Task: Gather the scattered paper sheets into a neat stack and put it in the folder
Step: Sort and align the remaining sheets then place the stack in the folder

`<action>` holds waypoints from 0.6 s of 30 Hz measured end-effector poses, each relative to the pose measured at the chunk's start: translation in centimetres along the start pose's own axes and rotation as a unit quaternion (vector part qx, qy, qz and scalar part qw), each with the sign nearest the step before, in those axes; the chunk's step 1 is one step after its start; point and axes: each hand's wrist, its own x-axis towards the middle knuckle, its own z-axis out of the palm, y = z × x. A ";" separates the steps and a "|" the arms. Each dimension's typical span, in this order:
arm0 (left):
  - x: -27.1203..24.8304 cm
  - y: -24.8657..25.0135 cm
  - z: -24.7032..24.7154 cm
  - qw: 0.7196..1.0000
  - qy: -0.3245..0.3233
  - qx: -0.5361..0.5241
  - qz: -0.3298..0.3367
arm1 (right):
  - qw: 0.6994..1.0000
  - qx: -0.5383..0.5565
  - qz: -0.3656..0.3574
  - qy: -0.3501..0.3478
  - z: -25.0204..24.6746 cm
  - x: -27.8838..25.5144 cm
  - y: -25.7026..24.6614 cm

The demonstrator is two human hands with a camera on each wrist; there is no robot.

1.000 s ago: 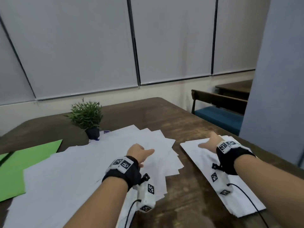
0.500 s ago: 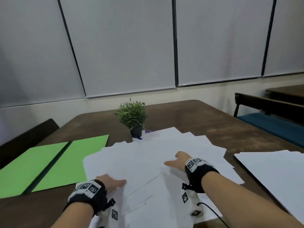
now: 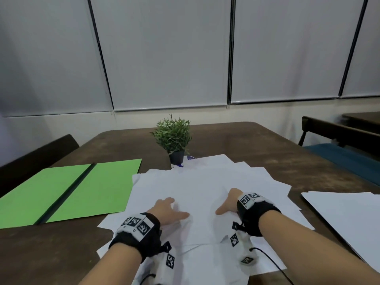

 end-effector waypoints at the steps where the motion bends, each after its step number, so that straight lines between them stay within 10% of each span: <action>1: 0.1 -0.4 -0.4 0.999 0.019 -0.019 -0.017 | 1.000 0.008 0.008 0.008 -0.4 0.0 0.5; 12: -1.0 -0.6 0.1 0.993 -0.027 0.110 -0.045 | 0.996 0.071 0.028 0.051 -3.0 -0.6 5.3; 18: -2.3 3.4 1.3 0.995 -0.043 -0.091 0.025 | 0.998 0.054 0.023 0.031 -2.6 -1.2 4.3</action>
